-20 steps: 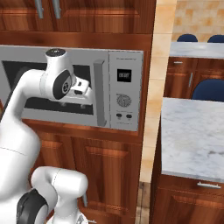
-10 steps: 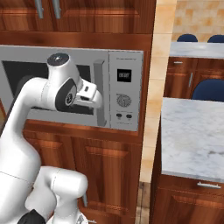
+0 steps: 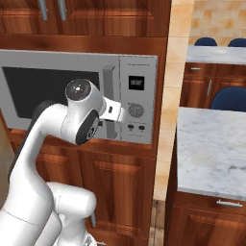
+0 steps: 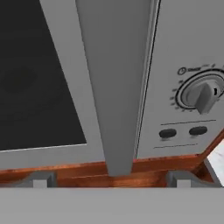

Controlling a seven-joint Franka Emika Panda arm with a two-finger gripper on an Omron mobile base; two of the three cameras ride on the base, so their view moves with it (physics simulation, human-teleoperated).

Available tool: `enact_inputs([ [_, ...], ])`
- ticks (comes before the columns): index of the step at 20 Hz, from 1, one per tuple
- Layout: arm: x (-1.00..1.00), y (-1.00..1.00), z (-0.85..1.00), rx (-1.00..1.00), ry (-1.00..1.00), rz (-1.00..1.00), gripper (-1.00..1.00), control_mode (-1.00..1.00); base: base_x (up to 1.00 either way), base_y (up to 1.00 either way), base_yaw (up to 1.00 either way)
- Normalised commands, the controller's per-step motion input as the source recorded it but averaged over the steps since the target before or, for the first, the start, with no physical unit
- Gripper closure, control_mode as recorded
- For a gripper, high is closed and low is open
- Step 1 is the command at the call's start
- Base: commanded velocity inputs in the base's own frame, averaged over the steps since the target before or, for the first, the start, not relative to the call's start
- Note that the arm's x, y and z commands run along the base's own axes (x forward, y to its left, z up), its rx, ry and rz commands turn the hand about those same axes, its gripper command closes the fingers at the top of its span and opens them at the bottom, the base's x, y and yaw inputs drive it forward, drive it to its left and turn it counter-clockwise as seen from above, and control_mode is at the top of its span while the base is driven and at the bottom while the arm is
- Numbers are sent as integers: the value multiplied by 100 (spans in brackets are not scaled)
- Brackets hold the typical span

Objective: Retrieve the reheated potato from the microwave, then place the potato, cheese, and condiment on the cutting board.

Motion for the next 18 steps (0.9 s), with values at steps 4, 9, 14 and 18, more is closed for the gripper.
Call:
enact_inputs([
  [4,27,-45,11,0,0,12,-100,-100,0,0,0],
  [9,37,-7,12,0,0,9,-100,-100,0,0,0],
  [14,39,3,11,0,1,1,-100,-100,0,0,0],
  [18,28,3,6,0,1,-4,-100,-100,0,0,0],
])
